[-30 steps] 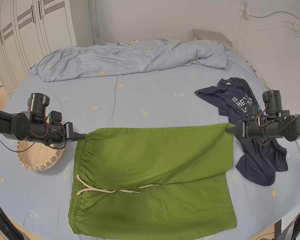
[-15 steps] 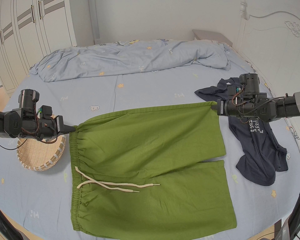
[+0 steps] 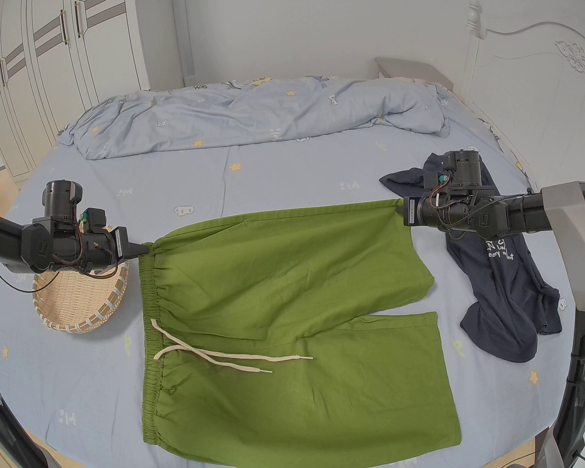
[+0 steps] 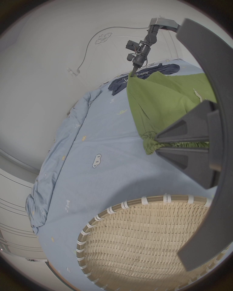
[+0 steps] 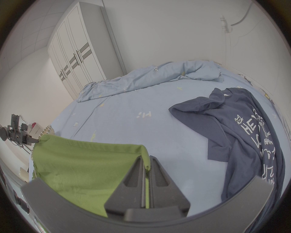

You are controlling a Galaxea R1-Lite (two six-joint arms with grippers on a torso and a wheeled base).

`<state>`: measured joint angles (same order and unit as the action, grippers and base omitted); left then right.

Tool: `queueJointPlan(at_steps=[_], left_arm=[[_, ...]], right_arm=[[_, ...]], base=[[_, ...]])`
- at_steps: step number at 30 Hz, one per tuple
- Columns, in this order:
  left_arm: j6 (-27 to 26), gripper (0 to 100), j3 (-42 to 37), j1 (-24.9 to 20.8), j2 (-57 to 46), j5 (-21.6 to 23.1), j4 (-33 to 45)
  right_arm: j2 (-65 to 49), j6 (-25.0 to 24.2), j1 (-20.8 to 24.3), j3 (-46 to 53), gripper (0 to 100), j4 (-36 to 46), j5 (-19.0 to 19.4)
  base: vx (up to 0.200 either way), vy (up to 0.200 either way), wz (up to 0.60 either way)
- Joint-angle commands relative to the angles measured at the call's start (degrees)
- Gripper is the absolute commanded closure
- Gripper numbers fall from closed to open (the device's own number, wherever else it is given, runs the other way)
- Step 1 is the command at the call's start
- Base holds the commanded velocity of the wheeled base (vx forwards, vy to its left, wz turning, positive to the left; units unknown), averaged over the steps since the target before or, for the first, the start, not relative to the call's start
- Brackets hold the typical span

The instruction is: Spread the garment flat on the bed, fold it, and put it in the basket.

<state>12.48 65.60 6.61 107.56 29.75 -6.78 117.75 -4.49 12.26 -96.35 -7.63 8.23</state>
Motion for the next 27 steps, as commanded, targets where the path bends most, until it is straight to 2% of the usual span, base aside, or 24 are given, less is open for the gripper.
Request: queueJointPlan(at_steps=[1, 27], left_arm=[[-0.1, 100, 0.1, 0.3, 2.1, 0.0, -1.0], [-0.3, 100, 5.6, 1.5, 7.4, -1.3, -2.7]], right_arm=[[3.4, 0.0, 0.0, -1.6, 100, -2.3, -1.1], [11.3, 0.9, 1.0, -11.7, 100, -4.1, -1.3]], base=[[0.0, 0.0, 0.0], [0.0, 0.0, 0.0]])
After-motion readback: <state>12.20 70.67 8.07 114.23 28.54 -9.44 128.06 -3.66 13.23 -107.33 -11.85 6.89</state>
